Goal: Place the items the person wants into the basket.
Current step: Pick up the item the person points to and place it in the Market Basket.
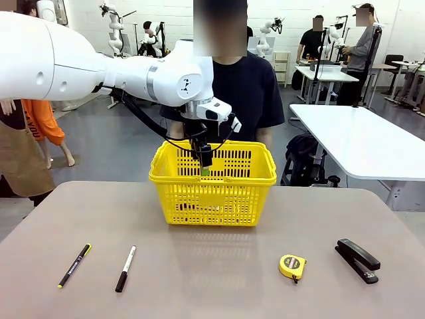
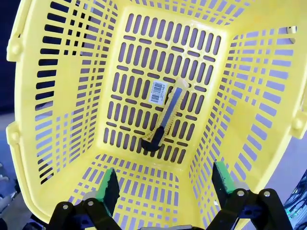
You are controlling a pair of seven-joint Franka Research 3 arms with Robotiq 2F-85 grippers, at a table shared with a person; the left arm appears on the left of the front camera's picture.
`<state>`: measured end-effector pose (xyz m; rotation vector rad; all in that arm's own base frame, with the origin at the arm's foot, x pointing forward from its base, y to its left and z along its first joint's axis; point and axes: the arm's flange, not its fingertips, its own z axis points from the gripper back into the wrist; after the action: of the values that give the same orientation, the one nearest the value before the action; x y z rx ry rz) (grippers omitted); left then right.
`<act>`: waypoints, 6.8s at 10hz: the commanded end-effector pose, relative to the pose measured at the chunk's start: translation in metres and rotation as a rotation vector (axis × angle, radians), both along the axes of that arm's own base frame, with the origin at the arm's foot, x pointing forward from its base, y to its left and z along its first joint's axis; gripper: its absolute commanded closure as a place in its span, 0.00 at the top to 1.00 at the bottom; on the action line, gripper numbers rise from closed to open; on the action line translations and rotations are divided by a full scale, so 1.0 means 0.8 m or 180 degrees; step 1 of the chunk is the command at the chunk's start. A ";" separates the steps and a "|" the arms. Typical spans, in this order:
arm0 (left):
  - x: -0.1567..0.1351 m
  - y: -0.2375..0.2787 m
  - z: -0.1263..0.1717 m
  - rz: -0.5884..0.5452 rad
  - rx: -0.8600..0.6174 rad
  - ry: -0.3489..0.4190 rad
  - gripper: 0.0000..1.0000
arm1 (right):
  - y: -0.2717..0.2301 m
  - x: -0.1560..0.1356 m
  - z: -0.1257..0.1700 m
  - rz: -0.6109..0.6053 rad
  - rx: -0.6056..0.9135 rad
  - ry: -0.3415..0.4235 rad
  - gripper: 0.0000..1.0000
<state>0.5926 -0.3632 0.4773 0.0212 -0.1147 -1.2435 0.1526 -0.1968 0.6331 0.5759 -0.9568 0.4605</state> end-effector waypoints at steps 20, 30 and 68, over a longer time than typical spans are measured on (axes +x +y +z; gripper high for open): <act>-0.306 0.335 0.103 0.1879 -0.0601 -0.0716 1.00 | 0.002 0.001 0.000 0.0043 0.0023 -0.0014 1.00; -0.397 0.685 0.201 0.0352 -0.2380 -0.0687 1.00 | 0.002 0.001 0.000 0.0043 0.0023 -0.0014 1.00; -0.372 0.685 0.177 0.0314 -0.2887 -0.0603 1.00 | 0.277 0.288 -0.185 -0.0299 -0.2717 0.3002 1.00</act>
<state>0.2947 0.1847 0.6178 -0.6273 -0.7969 -0.9784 0.3933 0.0349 0.4837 -0.0549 0.1951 0.3720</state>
